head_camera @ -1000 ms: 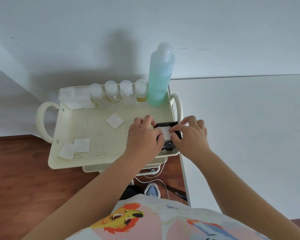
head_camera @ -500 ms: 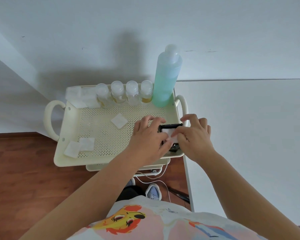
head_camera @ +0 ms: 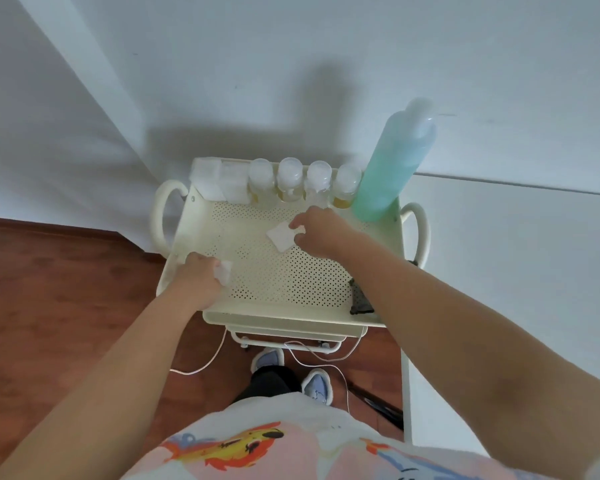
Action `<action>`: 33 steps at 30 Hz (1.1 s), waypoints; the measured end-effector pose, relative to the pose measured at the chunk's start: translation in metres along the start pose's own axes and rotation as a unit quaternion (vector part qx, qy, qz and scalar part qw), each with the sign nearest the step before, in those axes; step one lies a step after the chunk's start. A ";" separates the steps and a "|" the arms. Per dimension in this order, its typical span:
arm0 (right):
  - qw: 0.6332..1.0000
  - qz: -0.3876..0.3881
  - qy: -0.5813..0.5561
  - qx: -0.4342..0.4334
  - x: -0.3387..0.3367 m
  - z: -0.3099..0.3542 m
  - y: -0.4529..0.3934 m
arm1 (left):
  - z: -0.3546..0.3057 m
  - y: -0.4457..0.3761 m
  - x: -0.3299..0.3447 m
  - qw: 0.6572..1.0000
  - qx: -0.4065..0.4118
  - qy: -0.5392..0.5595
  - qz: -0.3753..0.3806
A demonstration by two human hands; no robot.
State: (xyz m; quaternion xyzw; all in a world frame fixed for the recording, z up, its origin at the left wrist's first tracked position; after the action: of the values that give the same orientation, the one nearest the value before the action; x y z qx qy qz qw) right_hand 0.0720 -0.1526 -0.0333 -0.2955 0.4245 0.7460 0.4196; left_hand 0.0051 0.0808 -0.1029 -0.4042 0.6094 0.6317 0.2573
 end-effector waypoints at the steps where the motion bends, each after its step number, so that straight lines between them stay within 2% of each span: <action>1: 1.000 0.020 0.021 0.005 0.013 0.006 -0.010 | 0.004 0.000 0.003 1.000 -0.004 -0.029 0.007; 3: 0.997 0.041 0.056 0.012 0.036 0.012 -0.025 | 0.006 0.001 0.004 0.999 -0.006 -0.047 -0.014; 6: 0.994 0.049 0.094 0.039 0.060 0.008 -0.037 | 0.003 0.004 0.004 0.998 0.008 0.007 -0.063; 10: 0.992 0.026 0.124 0.024 0.070 -0.003 -0.038 | -0.002 0.003 -0.001 0.990 0.033 0.071 -0.114; 15: 0.997 0.007 0.052 0.064 0.073 -0.018 -0.036 | 0.010 -0.001 0.000 0.993 0.006 0.074 -0.092; 21: 0.993 -0.040 0.088 0.072 0.071 -0.028 -0.028 | 0.005 0.008 -0.004 0.991 0.029 0.057 -0.120; 24: 0.995 -0.034 -0.047 0.084 0.069 -0.030 -0.017 | 0.001 0.015 -0.004 0.977 0.044 0.179 -0.103; 28: 0.954 -0.069 -0.277 0.094 0.049 -0.019 0.005 | -0.013 0.024 -0.012 0.948 0.092 0.286 -0.100; 33: 0.922 -0.153 -0.350 0.056 -0.012 -0.024 0.054 | -0.046 0.036 -0.023 0.891 0.124 0.432 -0.072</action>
State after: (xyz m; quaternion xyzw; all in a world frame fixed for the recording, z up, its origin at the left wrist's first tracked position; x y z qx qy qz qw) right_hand 0.0322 -0.1939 -0.0135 -0.0527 0.2411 0.7036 0.6664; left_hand -0.0032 0.0355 -0.0606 -0.6448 0.7028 0.2940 0.0620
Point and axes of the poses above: each hand's wrist, its own y-axis away from the middle knuckle, its own x-axis out of the palm, z = x × y, the point moved 7 cm from there along -y, towards the middle knuckle, and after that the axes turned 7 degrees about -y, right-handed, at the moved point
